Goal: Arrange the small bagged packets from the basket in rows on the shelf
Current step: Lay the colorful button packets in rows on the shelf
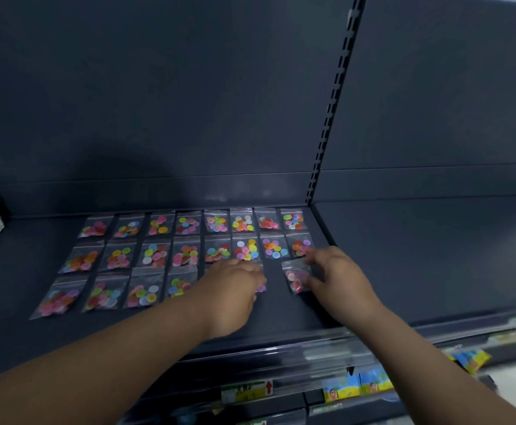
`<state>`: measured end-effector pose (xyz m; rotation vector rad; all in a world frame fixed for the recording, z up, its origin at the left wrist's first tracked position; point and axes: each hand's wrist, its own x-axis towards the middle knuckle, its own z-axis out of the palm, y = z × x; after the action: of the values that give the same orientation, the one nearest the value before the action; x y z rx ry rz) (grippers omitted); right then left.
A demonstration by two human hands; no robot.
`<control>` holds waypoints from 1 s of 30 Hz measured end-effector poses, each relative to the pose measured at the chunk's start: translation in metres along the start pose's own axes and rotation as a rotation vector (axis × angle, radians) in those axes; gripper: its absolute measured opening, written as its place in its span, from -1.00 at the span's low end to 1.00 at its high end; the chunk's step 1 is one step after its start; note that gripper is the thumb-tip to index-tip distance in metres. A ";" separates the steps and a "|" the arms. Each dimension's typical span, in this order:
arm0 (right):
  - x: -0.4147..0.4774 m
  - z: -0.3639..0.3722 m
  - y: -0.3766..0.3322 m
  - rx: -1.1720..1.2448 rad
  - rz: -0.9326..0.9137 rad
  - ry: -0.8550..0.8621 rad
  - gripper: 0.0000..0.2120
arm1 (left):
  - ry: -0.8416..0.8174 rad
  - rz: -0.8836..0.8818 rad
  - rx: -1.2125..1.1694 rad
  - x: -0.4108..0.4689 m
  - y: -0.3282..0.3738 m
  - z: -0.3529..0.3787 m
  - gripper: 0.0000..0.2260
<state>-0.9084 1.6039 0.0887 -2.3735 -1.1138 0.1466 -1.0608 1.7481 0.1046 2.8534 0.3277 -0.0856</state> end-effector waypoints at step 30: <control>0.014 0.026 -0.009 -0.019 -0.286 -0.109 -0.77 | -0.097 0.006 -0.006 -0.001 -0.004 0.004 -0.62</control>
<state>-0.9132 1.6299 0.0726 -2.2148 -1.4974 0.1669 -1.0631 1.7505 0.1000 2.8324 0.2985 -0.2213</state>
